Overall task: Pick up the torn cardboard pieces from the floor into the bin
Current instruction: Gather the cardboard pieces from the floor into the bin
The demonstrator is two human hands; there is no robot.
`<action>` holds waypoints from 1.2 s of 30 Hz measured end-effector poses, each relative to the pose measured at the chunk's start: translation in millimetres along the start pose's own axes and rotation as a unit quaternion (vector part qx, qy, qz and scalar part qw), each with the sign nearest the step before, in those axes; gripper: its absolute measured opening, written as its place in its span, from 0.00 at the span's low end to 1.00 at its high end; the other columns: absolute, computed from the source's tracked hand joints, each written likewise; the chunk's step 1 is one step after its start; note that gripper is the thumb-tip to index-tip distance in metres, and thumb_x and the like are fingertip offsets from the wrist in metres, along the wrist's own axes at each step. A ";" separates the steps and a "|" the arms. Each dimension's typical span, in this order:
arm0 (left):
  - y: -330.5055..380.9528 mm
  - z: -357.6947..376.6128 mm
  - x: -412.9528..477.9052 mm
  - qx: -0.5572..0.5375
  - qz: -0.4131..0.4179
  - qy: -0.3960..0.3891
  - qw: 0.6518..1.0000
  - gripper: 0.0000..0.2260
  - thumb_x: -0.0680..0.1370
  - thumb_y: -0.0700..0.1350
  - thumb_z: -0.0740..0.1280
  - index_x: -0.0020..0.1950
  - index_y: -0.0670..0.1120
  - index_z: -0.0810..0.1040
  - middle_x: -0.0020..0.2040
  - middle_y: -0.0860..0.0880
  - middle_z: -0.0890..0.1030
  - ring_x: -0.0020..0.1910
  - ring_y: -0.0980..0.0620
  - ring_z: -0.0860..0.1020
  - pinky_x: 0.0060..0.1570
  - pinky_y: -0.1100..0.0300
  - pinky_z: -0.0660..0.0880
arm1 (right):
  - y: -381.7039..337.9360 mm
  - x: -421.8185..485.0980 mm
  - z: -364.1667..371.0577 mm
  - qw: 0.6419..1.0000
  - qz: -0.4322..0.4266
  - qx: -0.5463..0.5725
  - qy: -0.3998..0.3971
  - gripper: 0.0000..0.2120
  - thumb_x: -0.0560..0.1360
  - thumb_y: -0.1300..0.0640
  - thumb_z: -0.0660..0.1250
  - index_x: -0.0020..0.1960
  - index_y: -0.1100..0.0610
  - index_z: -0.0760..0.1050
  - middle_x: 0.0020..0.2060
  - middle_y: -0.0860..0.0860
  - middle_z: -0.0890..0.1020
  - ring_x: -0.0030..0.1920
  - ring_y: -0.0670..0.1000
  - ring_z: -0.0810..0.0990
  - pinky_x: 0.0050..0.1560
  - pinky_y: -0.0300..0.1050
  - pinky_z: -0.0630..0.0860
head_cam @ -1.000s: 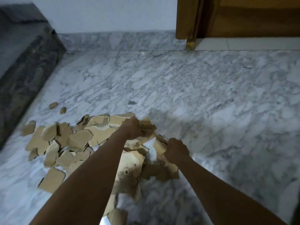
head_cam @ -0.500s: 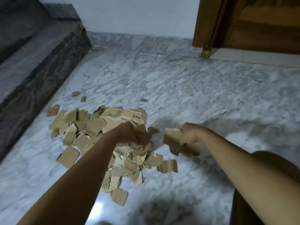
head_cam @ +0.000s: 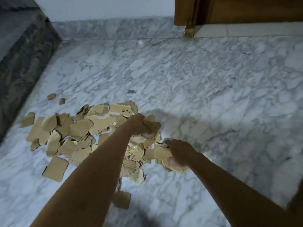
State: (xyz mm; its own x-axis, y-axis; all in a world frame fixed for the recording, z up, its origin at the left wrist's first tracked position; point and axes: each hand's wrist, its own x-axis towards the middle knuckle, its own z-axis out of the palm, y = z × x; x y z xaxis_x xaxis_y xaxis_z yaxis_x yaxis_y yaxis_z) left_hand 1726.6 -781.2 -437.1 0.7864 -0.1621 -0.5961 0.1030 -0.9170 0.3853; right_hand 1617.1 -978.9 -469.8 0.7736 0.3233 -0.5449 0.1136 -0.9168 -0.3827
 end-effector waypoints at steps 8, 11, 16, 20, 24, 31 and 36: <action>3.4 -1.7 -4.6 -0.026 -0.005 -0.008 1.000 0.13 0.61 0.52 0.77 0.39 0.46 0.81 0.34 0.51 0.79 0.34 0.57 0.78 0.31 0.67 0.69 | -2.2 -15.9 -45.7 0.993 0.113 0.002 -0.029 0.24 0.69 0.51 0.74 0.61 0.52 0.70 0.57 0.55 0.80 0.54 0.58 0.81 0.49 0.48 0.76; 3.1 2.6 -1.3 -0.014 -0.005 -0.002 1.000 0.24 0.60 0.55 0.75 0.48 0.41 0.81 0.43 0.46 0.81 0.43 0.51 0.81 0.30 0.68 0.68 | -8.7 -26.5 -56.4 0.983 0.152 -0.087 0.060 0.17 0.73 0.51 0.71 0.60 0.54 0.74 0.56 0.54 0.79 0.54 0.57 0.81 0.54 0.49 0.75; -1.6 8.1 6.4 -0.027 0.002 0.009 1.000 0.17 0.68 0.47 0.75 0.50 0.38 0.78 0.40 0.45 0.78 0.37 0.49 0.77 0.25 0.63 0.67 | -22.0 -42.5 6.9 0.949 0.238 -0.131 0.159 0.21 0.74 0.57 0.68 0.65 0.55 0.68 0.56 0.54 0.74 0.55 0.56 0.77 0.50 0.50 0.77; -0.5 10.1 0.1 -0.080 0.051 0.019 0.995 0.03 0.72 0.40 0.72 0.40 0.43 0.80 0.33 0.46 0.78 0.29 0.53 0.74 0.25 0.65 0.68 | -25.7 -58.5 24.0 0.939 0.254 -0.055 0.225 0.13 0.76 0.56 0.64 0.60 0.54 0.69 0.52 0.53 0.75 0.54 0.57 0.77 0.46 0.51 0.77; 3.5 -4.7 -24.9 -0.172 0.115 0.081 0.975 0.01 0.70 0.40 0.74 0.38 0.44 0.84 0.30 0.50 0.78 0.31 0.56 0.75 0.31 0.64 0.69 | -24.8 -89.1 5.3 0.911 0.258 0.106 0.302 0.09 0.76 0.50 0.64 0.46 0.54 0.67 0.39 0.50 0.73 0.44 0.58 0.79 0.38 0.45 0.69; -21.7 -46.3 -75.5 -0.121 0.213 0.085 0.966 0.08 0.74 0.42 0.72 0.51 0.40 0.82 0.45 0.41 0.84 0.43 0.45 0.80 0.43 0.58 0.72 | -78.3 -109.2 -5.4 0.935 0.210 0.218 0.186 0.14 0.65 0.45 0.66 0.48 0.50 0.75 0.40 0.47 0.80 0.40 0.50 0.80 0.34 0.42 0.73; -80.2 -58.3 -94.9 -0.126 0.187 0.118 0.967 0.14 0.72 0.46 0.74 0.55 0.44 0.80 0.49 0.44 0.84 0.50 0.43 0.82 0.51 0.51 0.78 | -118.1 -89.3 4.4 0.953 0.179 0.211 0.127 0.20 0.60 0.41 0.69 0.50 0.48 0.77 0.43 0.48 0.83 0.43 0.51 0.83 0.43 0.49 0.82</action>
State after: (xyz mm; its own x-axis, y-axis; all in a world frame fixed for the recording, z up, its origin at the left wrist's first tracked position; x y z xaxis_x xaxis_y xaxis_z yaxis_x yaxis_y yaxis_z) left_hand 1679.3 -671.1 -370.3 0.9113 -0.3508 -0.2154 -0.0939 -0.6867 0.7208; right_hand 1531.9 -898.5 -379.2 0.8472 -0.1091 -0.5199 -0.4057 -0.7647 -0.5006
